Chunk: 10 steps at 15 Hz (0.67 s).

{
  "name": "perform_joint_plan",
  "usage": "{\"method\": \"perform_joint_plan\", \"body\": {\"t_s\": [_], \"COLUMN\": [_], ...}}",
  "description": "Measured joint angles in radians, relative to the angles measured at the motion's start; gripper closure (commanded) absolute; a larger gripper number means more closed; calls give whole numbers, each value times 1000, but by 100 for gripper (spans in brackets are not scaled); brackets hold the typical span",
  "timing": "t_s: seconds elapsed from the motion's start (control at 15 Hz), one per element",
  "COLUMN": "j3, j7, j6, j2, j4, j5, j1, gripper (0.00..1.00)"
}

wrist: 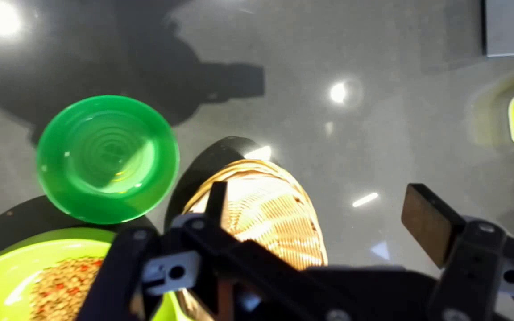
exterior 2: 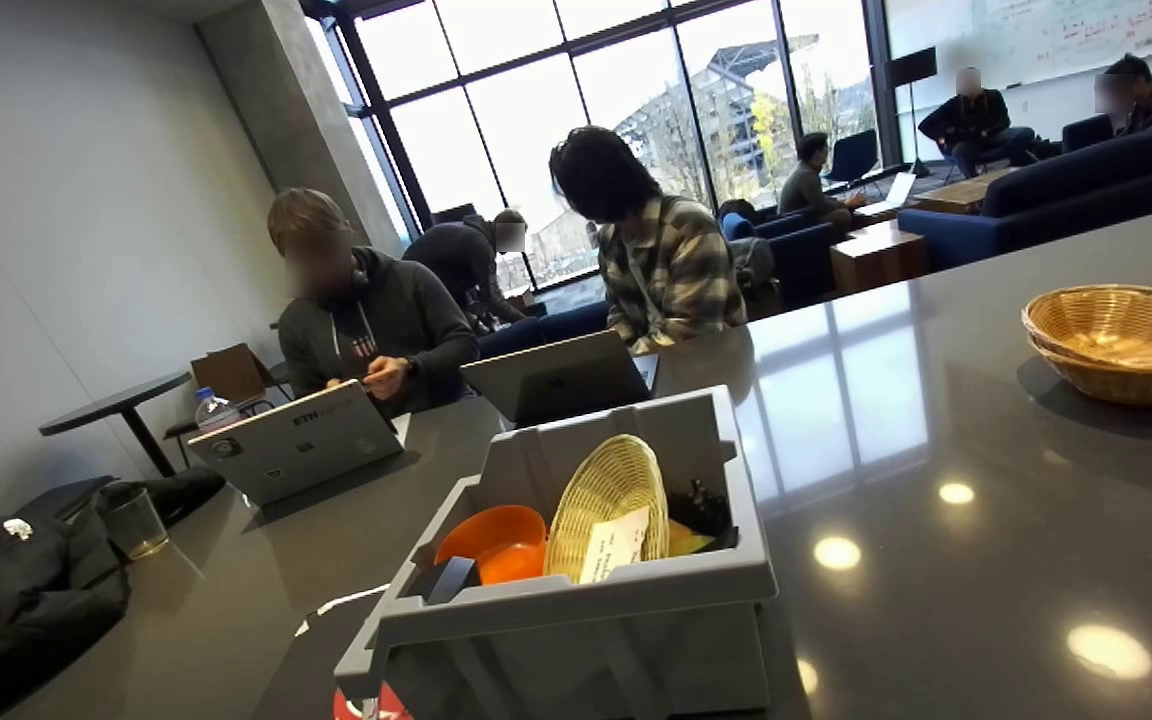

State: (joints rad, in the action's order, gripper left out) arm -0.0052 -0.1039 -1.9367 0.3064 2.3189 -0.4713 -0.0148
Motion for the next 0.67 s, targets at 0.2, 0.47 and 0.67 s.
{"method": "perform_joint_plan", "body": {"t_s": [0.2,0.47,0.67], "j3": [72,157,202], "j7": [-147,-343,-445], "j6": [-126,-231,-264], "j2": [-41,-55,-54], "j4": [3,24,39], "j5": [-89,-110,-119], "j1": [-38,-78,-108], "gripper": [0,0,0]}}
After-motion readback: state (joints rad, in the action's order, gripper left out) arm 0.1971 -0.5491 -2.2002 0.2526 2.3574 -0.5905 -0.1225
